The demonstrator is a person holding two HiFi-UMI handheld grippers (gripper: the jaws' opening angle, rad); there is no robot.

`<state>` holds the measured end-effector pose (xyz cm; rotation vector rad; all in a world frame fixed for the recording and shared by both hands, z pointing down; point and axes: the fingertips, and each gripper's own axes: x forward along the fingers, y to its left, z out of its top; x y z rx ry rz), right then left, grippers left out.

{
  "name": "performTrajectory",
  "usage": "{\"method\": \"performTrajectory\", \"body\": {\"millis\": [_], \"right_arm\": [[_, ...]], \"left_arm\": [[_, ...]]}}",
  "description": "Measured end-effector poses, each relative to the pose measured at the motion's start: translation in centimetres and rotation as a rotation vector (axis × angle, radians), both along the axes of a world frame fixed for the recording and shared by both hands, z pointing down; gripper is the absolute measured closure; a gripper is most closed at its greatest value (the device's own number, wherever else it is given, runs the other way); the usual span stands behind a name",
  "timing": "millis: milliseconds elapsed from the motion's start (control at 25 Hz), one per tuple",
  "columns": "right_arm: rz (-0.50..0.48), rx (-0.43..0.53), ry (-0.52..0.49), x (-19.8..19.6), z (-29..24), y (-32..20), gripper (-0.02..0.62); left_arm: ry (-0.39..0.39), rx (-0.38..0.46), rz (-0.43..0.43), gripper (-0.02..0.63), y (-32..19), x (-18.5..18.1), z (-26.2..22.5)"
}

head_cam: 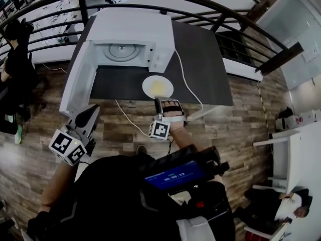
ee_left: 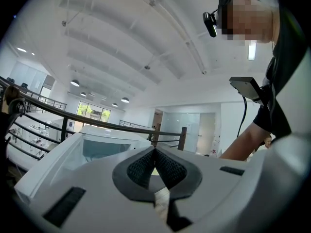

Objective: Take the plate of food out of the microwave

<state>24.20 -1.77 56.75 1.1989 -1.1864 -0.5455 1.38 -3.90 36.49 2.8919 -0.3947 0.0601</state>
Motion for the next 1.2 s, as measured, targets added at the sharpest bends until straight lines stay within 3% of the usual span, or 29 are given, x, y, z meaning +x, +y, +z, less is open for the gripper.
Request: {"method": "performTrajectory", "body": {"millis": [680,1200], "right_arm": [[-0.042,0.057,-0.011,-0.1,-1.3,-1.5,0.583],[-0.073,0.046,-0.007,-1.0,-0.9,-2.0,0.583]], "left_arm": [[0.011,0.015,-0.043,0.603,-0.2,0.7,0.1],[0.016,0.004,-0.062,0.603,-0.2,0.5,0.5]]}}
